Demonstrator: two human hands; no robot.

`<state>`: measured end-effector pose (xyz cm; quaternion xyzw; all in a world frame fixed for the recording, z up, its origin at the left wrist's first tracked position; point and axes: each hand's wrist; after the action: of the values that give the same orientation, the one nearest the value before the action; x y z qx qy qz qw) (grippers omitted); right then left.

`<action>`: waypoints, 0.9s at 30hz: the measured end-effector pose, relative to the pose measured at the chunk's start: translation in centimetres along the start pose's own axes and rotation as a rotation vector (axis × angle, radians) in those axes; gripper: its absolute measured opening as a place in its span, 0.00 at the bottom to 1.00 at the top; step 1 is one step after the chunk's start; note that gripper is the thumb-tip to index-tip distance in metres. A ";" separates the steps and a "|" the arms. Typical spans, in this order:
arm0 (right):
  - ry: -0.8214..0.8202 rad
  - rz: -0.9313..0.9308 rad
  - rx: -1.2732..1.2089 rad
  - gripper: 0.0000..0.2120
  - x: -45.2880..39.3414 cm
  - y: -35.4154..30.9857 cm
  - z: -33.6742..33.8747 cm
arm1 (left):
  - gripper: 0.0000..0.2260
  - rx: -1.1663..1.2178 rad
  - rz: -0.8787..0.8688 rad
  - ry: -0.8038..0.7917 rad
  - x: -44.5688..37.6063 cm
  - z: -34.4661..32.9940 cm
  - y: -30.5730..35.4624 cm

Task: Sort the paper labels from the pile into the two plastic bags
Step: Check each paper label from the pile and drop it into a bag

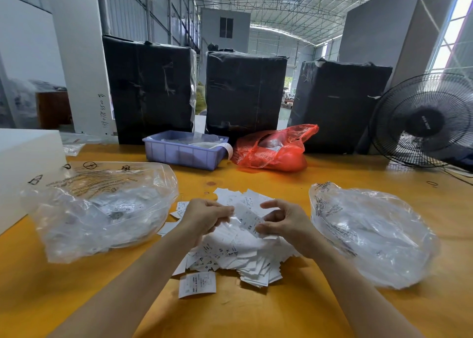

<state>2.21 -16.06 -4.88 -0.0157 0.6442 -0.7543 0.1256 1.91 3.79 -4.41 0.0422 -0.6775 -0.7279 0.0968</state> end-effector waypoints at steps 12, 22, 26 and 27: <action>0.245 0.053 -0.060 0.09 -0.2 -0.3 0.4 | 0.12 -0.080 -0.143 -0.023 0.3 0.8 1.6; 0.193 0.191 -0.118 0.05 0.5 -2.1 -1.1 | 0.20 -0.041 -0.106 -0.145 1.2 -0.3 1.6; 0.126 0.232 0.004 0.03 0.6 -2.3 -1.3 | 0.27 -0.182 -0.097 -0.252 1.5 -0.4 1.6; 0.111 0.237 0.011 0.02 0.7 -2.3 -1.3 | 0.27 -0.205 -0.095 -0.274 1.6 -0.5 1.7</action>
<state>0.89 -14.59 -2.91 0.1030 0.6434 -0.7374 0.1779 0.61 2.92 -2.70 -0.0354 -0.6037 -0.7960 -0.0272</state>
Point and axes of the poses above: each hand's wrist, its own x-axis away from the middle knuckle, its own z-axis out of the back of the hand, y = z × x, and after that the axes turned 3 degrees about y, right-handed
